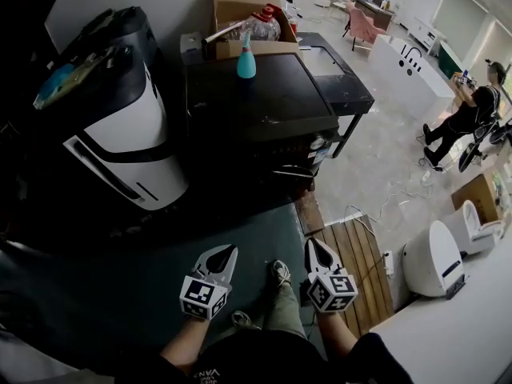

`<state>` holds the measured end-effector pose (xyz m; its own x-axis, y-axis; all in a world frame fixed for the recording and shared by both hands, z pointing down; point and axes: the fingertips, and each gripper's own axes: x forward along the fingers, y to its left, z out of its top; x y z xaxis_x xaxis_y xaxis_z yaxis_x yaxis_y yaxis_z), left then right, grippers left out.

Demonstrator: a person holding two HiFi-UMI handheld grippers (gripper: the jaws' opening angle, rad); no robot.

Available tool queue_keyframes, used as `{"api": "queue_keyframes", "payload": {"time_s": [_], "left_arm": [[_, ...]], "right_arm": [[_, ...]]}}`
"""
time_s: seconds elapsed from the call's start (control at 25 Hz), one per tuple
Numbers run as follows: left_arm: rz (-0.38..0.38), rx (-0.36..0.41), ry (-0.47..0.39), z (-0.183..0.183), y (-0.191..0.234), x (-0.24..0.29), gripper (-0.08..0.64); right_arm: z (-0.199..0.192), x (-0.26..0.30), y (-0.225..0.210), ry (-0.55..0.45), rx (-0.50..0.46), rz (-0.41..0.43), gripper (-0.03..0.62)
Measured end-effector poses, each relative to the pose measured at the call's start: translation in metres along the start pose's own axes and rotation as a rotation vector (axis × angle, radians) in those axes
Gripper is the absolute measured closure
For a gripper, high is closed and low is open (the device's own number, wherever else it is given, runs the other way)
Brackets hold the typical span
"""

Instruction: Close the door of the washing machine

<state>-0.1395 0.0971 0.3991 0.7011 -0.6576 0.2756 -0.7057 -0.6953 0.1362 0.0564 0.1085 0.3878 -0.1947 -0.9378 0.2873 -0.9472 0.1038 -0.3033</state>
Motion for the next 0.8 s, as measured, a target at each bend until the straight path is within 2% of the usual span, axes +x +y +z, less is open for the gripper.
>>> {"api": "queue_keyframes", "payload": {"time_s": [0.36,0.52,0.8], "left_arm": [[-0.017,0.053,-0.020,0.003,-0.014,-0.068,0.554],[0.000,0.041,-0.045,0.003,-0.014,-0.089,0.554],[-0.012,0.055,-0.038,0.001,-0.020,-0.117,0.554]], "right_arm": [[0.000,-0.049,0.042,-0.042,-0.052,0.019,0.592],[0.002,-0.066,0.053,-0.059,-0.067,0.018,0.592],[0.003,-0.085,0.071,-0.059,-0.093,0.029,0.592]]}}
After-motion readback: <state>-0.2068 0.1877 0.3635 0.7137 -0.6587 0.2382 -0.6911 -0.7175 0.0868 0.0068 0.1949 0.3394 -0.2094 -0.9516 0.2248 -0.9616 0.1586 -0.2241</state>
